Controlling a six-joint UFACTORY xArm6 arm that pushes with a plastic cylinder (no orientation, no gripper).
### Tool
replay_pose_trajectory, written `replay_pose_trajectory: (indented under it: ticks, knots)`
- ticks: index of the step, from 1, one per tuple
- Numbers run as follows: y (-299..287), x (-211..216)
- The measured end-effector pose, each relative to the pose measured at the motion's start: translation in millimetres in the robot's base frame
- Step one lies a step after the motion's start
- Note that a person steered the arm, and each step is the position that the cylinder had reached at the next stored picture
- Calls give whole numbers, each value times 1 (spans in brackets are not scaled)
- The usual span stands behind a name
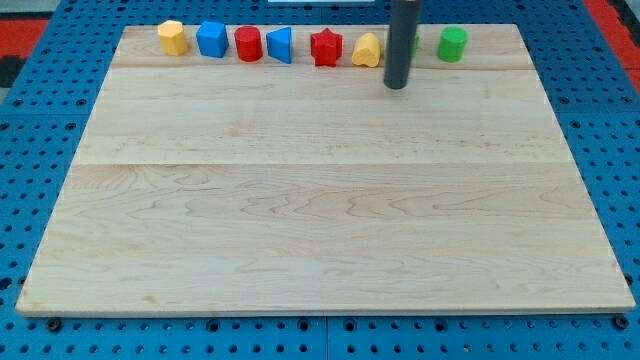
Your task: Move the red star to the to the bottom of the blue triangle
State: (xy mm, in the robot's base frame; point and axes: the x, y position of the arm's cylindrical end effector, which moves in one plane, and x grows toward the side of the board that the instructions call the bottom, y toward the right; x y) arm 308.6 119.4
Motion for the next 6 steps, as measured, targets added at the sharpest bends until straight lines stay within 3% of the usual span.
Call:
replay_pose_trajectory:
  ticks: [1,2,3,4,5,6]
  knots:
    - [65,46]
    - [103,18]
    - [140,-50]
    - [118,-112]
    - [93,-117]
    - [-13,-116]
